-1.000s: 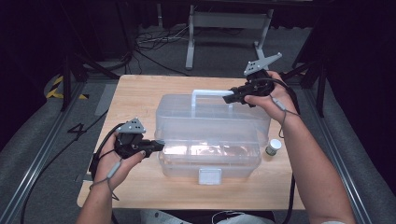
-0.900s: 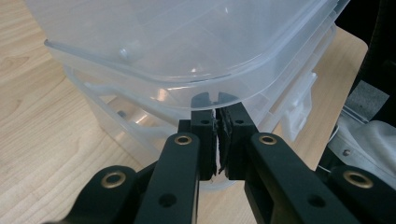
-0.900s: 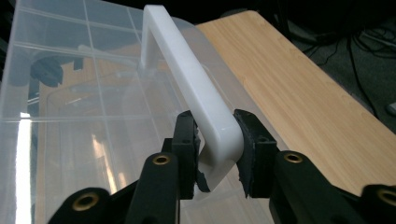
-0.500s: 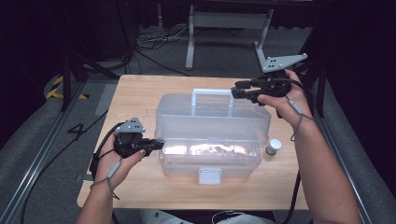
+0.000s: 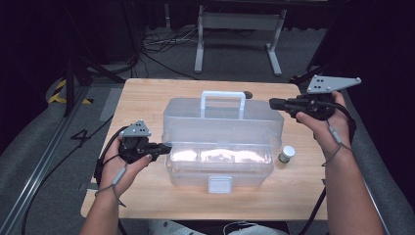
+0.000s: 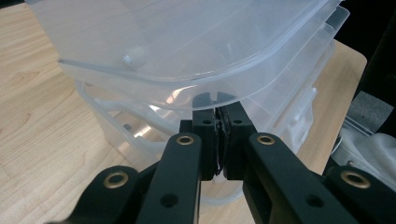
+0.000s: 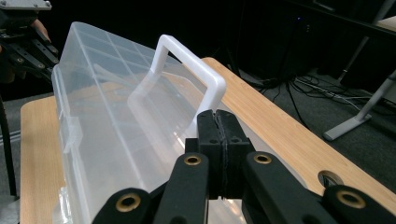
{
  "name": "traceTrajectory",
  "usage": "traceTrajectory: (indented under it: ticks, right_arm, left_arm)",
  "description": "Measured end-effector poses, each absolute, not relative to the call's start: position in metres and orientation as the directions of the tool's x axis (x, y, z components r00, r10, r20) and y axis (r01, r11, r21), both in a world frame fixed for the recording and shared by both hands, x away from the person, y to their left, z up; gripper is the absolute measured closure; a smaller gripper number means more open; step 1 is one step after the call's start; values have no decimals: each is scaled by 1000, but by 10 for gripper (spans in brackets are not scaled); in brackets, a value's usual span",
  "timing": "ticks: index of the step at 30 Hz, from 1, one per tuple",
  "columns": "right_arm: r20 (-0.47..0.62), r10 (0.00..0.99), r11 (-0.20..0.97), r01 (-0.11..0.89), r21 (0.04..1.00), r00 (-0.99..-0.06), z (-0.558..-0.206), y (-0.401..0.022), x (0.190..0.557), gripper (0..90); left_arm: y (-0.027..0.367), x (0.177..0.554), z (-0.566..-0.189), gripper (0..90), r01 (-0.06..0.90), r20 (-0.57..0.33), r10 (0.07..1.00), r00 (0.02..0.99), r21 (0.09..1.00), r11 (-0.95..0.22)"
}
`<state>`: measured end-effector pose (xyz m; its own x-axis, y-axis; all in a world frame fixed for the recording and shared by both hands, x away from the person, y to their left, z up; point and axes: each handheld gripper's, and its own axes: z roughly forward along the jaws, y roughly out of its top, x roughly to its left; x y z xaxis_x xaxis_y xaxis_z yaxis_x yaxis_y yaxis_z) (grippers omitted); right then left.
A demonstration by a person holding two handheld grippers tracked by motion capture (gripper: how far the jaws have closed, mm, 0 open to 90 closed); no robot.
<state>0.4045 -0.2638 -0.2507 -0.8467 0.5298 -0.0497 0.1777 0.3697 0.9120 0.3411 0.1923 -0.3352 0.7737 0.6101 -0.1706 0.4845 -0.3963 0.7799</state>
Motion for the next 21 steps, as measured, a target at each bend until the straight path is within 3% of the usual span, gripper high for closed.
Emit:
traceTrajectory:
  ticks: [11, 21]
  right_arm:
    - [-29, 617, 290, 193, 938, -787, -278, -294, 373, 900]
    - [-65, 666, 325, 211, 922, -743, -282, -312, 347, 900]
  left_arm:
    - [193, 341, -335, 868, 494, -177, 611, 772, 772, -400]
    - [193, 341, -332, 868, 484, -164, 615, 771, 779, -399]
